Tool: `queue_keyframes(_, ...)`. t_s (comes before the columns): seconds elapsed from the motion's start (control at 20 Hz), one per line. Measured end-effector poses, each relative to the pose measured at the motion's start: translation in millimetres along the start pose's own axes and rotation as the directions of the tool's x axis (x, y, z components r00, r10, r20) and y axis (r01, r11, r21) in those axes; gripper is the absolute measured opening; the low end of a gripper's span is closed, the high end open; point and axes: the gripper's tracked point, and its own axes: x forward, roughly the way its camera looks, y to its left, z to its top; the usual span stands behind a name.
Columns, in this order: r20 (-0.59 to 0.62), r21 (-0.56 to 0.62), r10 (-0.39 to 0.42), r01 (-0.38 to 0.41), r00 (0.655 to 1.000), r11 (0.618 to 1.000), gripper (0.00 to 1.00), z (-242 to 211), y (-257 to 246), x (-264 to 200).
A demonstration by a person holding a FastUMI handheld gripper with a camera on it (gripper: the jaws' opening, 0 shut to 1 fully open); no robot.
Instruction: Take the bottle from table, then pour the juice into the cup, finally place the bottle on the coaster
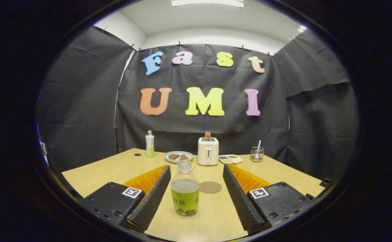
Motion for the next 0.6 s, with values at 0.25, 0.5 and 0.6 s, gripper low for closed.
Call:
queue_keyframes(0.25, -0.002, 0.016, -0.008, 0.008, 1.0, 1.0, 1.0, -4, -7, 2)
queue_keyframes(0.5, 0.0, 0.026, 0.013, -0.013, 1.0, 1.0, 1.0, -8, -9, 3)
queue_keyframes(0.6, -0.004, 0.027, 0.024, -0.024, 1.0, 0.999, 1.0, -15, -9, 6)
